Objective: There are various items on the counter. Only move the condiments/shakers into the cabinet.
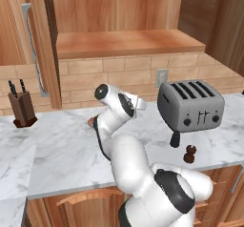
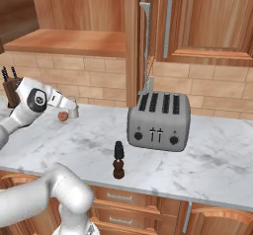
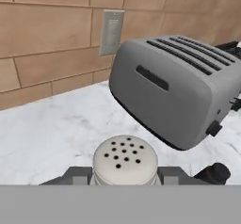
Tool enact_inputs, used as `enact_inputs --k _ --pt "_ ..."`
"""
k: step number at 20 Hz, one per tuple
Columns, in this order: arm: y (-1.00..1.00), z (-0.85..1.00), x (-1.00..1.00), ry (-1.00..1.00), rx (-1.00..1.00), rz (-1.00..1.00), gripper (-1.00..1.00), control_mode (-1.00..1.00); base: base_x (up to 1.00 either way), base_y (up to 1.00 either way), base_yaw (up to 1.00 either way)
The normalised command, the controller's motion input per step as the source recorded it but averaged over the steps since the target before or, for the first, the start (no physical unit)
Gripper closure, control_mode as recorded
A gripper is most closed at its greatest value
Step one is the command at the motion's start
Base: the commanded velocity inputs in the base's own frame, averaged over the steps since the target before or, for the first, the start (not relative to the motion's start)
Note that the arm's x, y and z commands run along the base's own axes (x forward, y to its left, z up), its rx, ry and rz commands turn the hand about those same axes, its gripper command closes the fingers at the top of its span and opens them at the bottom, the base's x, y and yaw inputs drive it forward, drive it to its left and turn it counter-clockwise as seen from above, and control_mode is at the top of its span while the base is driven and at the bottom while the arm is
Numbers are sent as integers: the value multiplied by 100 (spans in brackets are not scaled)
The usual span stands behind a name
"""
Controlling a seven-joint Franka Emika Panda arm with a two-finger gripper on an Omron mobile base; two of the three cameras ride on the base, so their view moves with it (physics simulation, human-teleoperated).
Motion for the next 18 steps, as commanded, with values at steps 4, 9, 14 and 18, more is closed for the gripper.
enact_inputs --k 4,9,14,18 --pt "0 97 -9 7 3 49 100 -100 0 0 0" --pt "19 88 -37 1 0 42 100 -100 0 0 0" --pt "34 82 -53 0 0 36 100 -100 0 0 0" --pt "30 73 -46 -9 2 34 100 -100 0 0 0"
